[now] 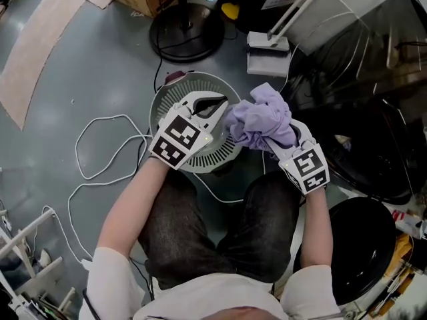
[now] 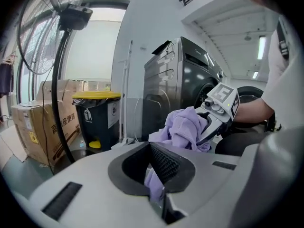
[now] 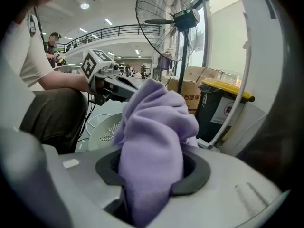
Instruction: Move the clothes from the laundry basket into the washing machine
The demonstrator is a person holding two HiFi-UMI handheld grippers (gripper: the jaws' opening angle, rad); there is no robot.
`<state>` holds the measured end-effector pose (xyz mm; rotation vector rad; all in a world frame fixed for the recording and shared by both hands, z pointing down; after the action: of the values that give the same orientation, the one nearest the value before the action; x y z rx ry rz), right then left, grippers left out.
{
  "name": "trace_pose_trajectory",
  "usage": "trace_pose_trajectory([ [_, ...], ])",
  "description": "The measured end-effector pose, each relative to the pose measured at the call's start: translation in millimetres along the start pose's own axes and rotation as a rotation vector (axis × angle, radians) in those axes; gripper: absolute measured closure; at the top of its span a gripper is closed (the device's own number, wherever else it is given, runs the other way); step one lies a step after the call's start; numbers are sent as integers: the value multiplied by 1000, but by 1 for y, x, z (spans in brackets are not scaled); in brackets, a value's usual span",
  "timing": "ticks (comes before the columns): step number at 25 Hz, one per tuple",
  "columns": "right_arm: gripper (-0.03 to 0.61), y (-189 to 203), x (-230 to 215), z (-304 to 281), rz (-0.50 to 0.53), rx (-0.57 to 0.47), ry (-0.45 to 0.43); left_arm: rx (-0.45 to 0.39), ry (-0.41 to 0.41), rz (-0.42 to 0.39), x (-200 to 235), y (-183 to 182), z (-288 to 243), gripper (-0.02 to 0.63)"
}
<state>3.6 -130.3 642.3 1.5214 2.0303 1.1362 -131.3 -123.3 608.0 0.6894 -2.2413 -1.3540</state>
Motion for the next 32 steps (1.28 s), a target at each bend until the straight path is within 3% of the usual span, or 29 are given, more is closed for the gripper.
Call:
trace_pose_trajectory([
  [12, 380, 25, -18, 72, -118, -49, 140, -13, 144, -67, -39, -29, -41, 607],
  [17, 380, 32, -22, 108, -137, -60, 212, 26, 187, -112, -52, -17, -55, 607],
  [25, 382, 50, -62, 169, -197, -77, 412, 22, 226, -135, -61, -28, -66, 607],
  [32, 382, 95, -110, 216, -214, -40, 637, 15, 254, -153, -72, -35, -84, 607],
])
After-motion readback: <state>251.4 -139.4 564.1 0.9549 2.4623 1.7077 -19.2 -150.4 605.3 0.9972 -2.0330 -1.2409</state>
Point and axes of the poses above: the fingertips, and each gripper's own axes: z backward along the fingers, x to its left, y out of its underside, the point moved 1 cm from there along z, backward along the fingers, and after that the axes turned 8 degrees about y, right-handed, at the moved point
